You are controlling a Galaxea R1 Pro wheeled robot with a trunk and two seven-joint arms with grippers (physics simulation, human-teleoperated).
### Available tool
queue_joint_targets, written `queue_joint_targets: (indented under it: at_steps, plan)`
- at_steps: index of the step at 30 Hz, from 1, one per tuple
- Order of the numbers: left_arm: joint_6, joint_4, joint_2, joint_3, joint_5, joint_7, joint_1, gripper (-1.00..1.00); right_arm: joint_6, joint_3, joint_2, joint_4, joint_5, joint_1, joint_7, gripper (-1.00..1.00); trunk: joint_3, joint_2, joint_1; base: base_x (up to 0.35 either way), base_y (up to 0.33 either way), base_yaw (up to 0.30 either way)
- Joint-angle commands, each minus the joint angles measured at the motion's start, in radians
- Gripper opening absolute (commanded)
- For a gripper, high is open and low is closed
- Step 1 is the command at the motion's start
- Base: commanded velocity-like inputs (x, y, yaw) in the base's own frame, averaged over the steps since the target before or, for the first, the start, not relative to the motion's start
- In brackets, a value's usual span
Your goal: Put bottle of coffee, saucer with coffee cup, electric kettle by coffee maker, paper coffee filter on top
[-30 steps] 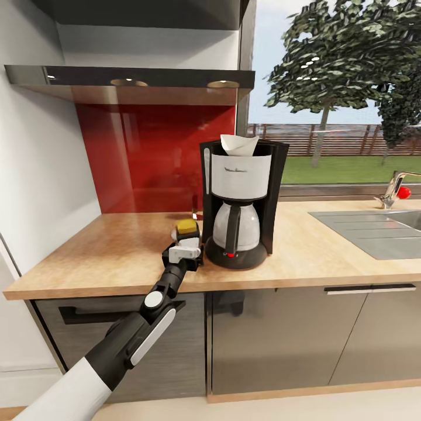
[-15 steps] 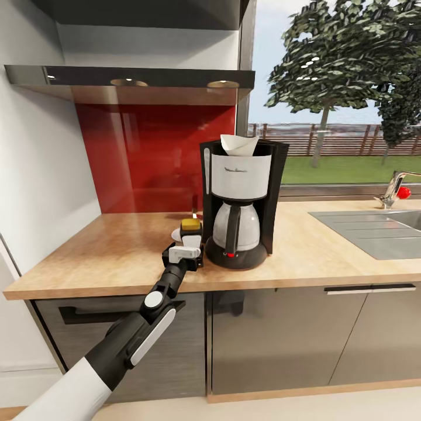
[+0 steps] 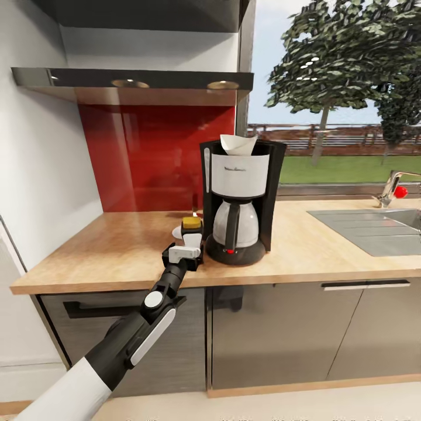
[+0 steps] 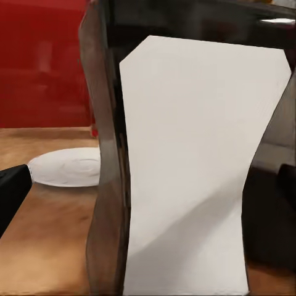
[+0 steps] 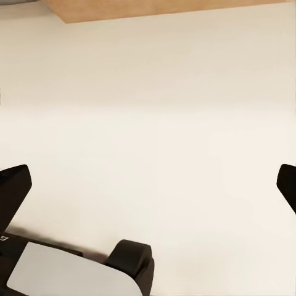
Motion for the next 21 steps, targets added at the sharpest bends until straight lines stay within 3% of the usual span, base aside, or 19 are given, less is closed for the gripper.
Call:
queue_joint_targets:
  at_steps: [1,21]
  plan:
    - [-0.001,-0.001,0.001,-0.004,0.008,0.008,-0.001,1.00,-0.006,-0.008,0.000,-0.001,0.011,-0.001,0.003,1.00,-0.001,-0.001,0.000,-0.074,0.000,0.000]
    - [-0.001,-0.001,0.001,-0.004,0.008,0.008,-0.001,1.00,-0.006,-0.008,0.000,-0.001,0.011,-0.001,0.003,1.00,-0.001,-0.001,0.000,-0.191,0.000,0.000]
